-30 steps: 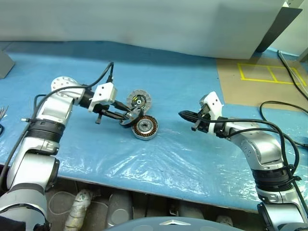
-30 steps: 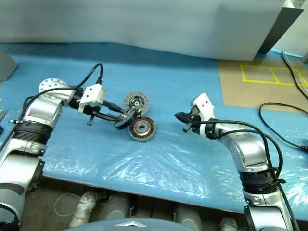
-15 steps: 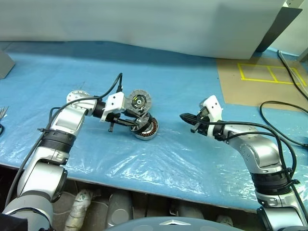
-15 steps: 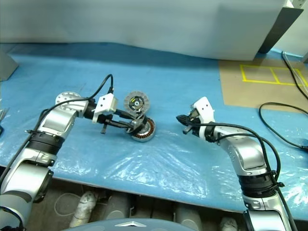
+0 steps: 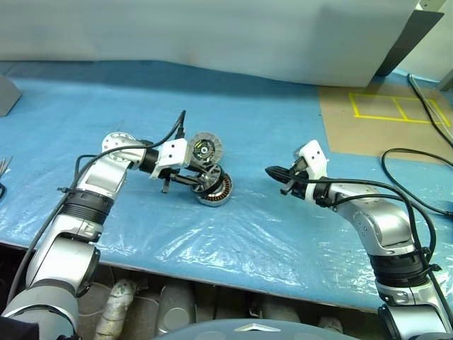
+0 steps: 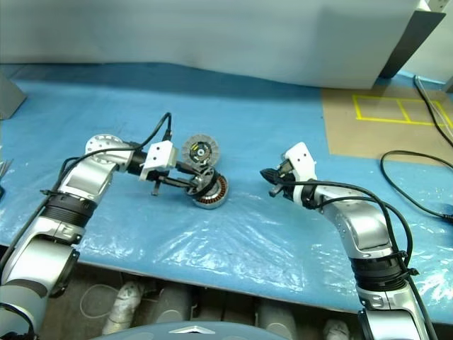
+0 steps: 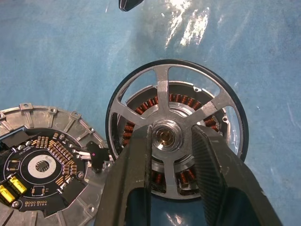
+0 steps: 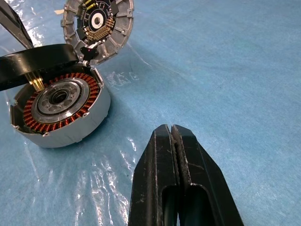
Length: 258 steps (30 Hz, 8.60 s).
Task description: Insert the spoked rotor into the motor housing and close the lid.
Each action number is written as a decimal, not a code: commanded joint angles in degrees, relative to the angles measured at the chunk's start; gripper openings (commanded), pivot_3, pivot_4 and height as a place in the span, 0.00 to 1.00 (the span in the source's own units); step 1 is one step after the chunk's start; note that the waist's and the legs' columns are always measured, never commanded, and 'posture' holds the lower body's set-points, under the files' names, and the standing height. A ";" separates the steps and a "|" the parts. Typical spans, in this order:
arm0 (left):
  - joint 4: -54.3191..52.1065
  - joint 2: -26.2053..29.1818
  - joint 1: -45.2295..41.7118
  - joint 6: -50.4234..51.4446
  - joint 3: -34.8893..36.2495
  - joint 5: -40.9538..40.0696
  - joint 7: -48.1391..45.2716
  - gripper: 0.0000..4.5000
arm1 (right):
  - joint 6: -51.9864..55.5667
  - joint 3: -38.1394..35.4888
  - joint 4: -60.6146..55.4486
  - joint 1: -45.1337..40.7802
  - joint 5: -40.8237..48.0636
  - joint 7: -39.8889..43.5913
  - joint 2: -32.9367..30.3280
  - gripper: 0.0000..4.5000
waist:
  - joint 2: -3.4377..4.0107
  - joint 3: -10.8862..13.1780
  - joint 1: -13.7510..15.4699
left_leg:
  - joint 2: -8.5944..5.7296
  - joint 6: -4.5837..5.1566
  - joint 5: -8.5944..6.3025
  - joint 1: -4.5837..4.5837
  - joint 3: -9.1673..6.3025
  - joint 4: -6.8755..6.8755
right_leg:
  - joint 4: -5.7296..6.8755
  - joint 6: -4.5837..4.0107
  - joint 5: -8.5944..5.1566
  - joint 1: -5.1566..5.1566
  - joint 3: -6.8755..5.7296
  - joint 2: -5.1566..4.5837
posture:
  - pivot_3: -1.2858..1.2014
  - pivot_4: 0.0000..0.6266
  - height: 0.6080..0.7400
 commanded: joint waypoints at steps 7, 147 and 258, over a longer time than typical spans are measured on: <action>0.56 -0.54 -1.96 -2.03 -0.72 1.48 1.42 0.21 | -0.84 -0.42 -2.39 0.46 0.14 -1.34 0.47 0.00 | 0.00 0.00 -0.03 | 0.00 0.00 0.00 0.00 0.00 0.00 | 0.01 0.00 0.00 0.00 0.00 0.00 | 0.52 0.24 1.00; 29.24 -14.73 -13.94 10.90 -0.53 -6.31 -11.06 0.01 | 7.80 -0.88 -11.76 7.09 6.96 -3.92 -2.13 0.00 | -0.01 0.18 1.47 | -0.47 0.05 0.02 -0.44 -1.30 -0.03 | -0.67 0.40 0.25 0.46 -0.76 -0.24 | 0.52 0.24 1.00; -7.93 -2.17 9.14 17.43 10.00 -15.62 10.74 0.00 | -11.84 14.72 20.08 -15.12 -13.79 6.04 14.47 0.66 | 0.35 0.14 -1.45 | 0.00 0.05 0.02 -0.52 -0.73 0.63 | 0.09 0.06 0.06 0.17 -0.61 -0.06 | 0.52 0.24 1.00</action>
